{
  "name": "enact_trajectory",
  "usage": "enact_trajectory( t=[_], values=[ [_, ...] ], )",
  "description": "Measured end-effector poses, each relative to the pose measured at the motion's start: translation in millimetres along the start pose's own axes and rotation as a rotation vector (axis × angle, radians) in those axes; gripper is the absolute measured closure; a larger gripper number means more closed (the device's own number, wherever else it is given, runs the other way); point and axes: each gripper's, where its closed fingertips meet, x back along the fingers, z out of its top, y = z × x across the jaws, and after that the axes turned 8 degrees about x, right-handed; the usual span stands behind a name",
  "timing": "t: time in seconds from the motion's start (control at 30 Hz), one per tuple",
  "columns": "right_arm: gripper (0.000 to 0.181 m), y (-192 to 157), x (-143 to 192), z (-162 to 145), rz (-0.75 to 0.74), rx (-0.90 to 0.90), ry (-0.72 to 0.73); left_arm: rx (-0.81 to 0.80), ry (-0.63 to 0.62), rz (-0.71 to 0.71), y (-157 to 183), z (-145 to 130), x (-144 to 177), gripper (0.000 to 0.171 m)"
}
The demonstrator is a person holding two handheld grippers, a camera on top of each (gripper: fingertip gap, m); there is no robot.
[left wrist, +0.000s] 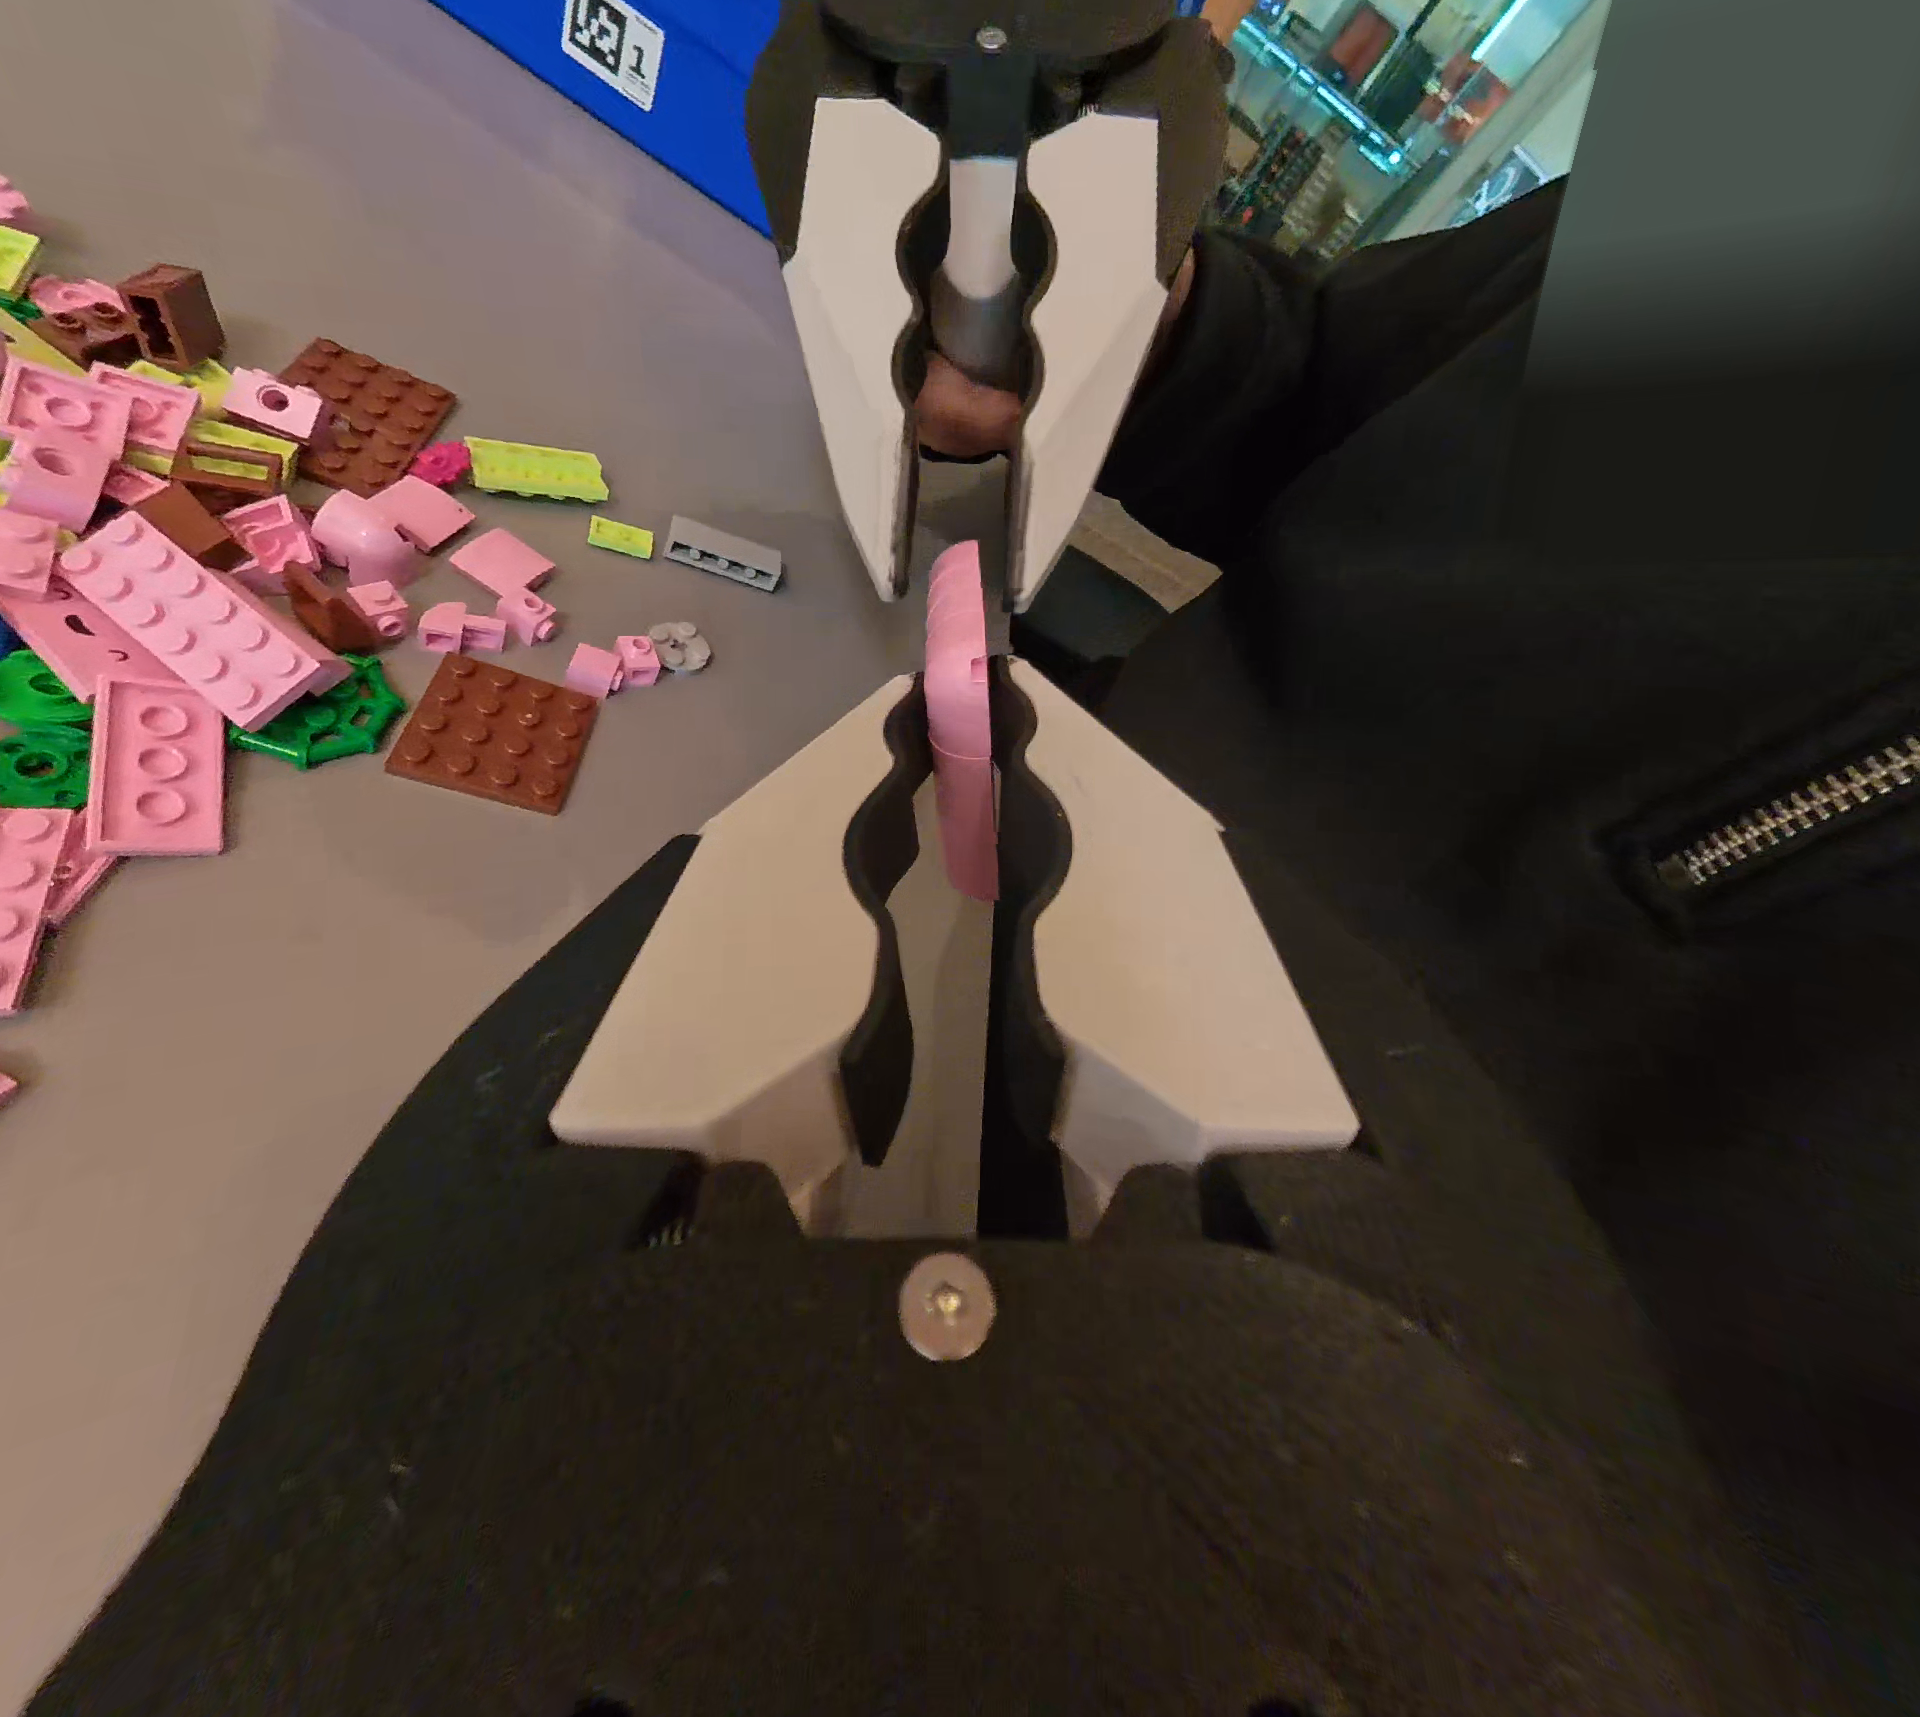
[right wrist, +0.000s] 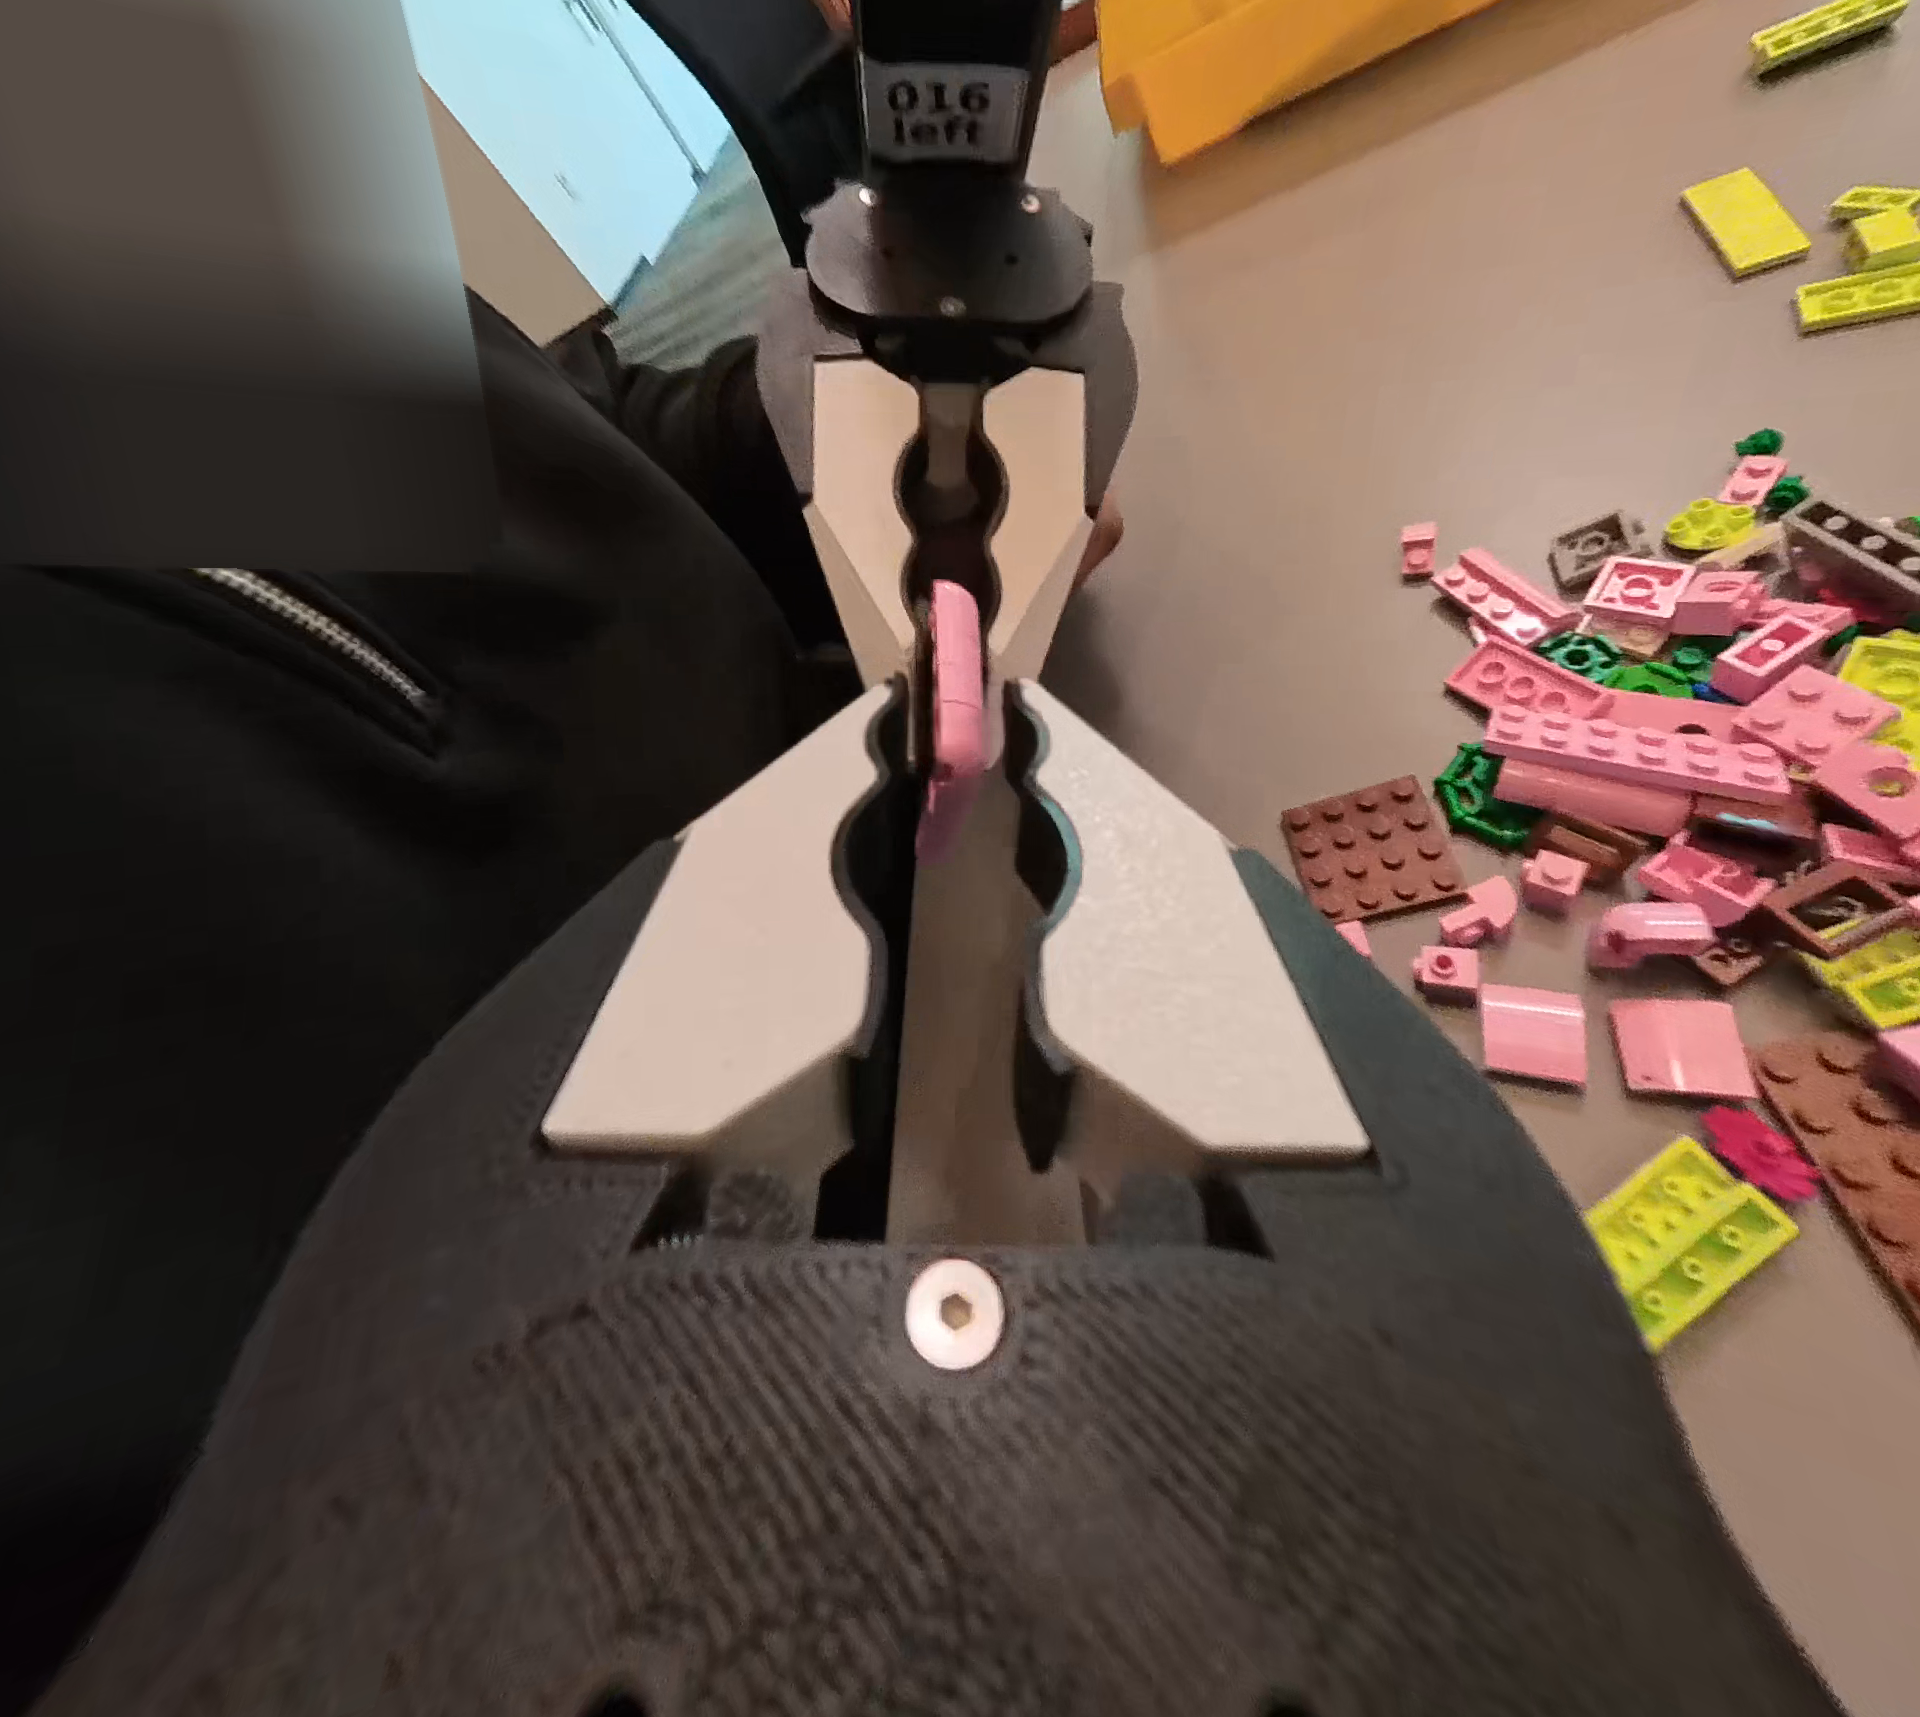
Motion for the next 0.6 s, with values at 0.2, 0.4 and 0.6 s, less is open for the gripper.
enact_trajectory(
  t=[0.2, 0.4, 0.6],
  values=[
    [0.177, -6.9, -3.7, -6.1, 0.054, 0.017, -0.047, -0.071, -0.064, 0.025, 2.4, -9.4, -1.6, 0.163],
    [0.177, 7.4, -6.8, -20.0, -0.167, 0.390, -0.210, -0.460, -0.106, 0.355, -25.8, -9.9, 2.9, 0.161],
    [0.181, 23.3, -11.5, -30.2, -0.435, 0.882, -0.333, -0.389, -0.127, 0.402, -38.7, -19.0, 10.2, 0.119]
  ],
)
